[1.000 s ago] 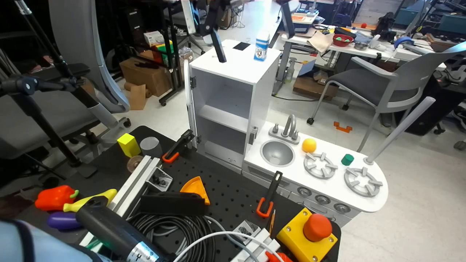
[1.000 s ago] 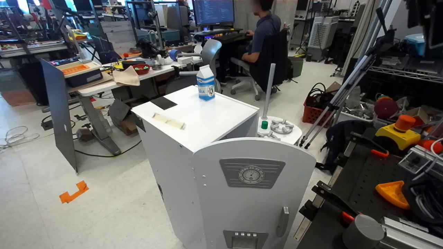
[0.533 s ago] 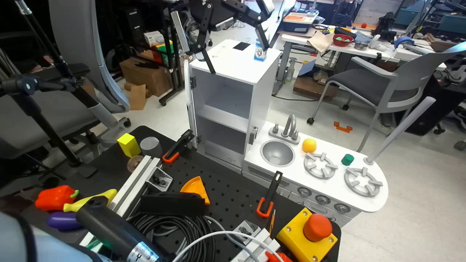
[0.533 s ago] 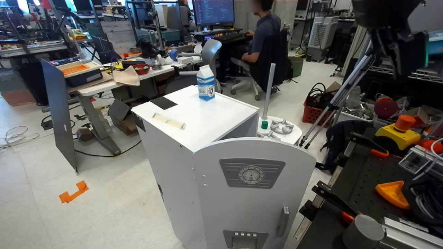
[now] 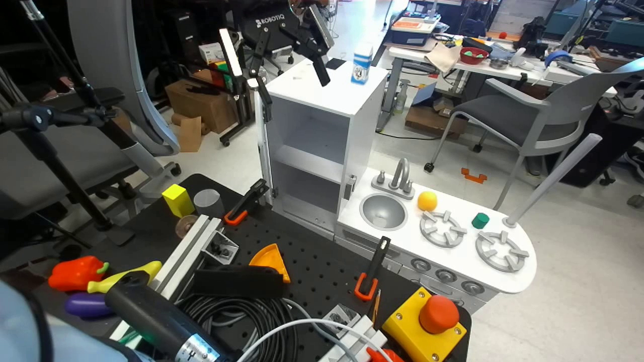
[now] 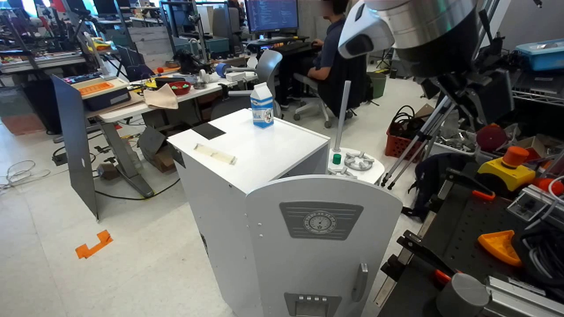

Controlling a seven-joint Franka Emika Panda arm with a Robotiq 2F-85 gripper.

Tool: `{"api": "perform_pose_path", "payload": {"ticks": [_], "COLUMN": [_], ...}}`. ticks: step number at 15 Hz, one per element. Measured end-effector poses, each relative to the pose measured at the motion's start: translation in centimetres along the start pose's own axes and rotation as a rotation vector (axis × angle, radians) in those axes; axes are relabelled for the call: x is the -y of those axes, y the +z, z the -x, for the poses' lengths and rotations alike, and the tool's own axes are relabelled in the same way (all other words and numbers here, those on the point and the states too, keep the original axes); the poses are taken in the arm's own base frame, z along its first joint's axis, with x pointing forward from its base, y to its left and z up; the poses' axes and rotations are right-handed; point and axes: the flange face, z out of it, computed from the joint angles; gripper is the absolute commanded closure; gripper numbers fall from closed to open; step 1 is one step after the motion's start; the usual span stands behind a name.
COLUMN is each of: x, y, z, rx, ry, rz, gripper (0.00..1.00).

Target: Close the door of the cabinet.

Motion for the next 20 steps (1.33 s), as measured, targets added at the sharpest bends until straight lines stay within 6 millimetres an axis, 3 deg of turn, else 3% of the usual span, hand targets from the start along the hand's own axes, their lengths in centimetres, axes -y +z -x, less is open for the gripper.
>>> {"api": "perform_pose_path", "payload": {"ticks": [8,14,17,20], "x": [0.0,-0.7,-2.5,-4.3], "y": [-2.0,-0.7,0.4,1.0], "z": [-7.3,-13.1,-14.3,-14.0], "rx": [-0.236,-0.505,-0.619,-0.686], "ry": [-0.011,0.161,0.259,0.343], "rz": [-0.317,-0.378,-0.300,-0.193], "gripper": [0.00,0.00,0.00,0.00]}}
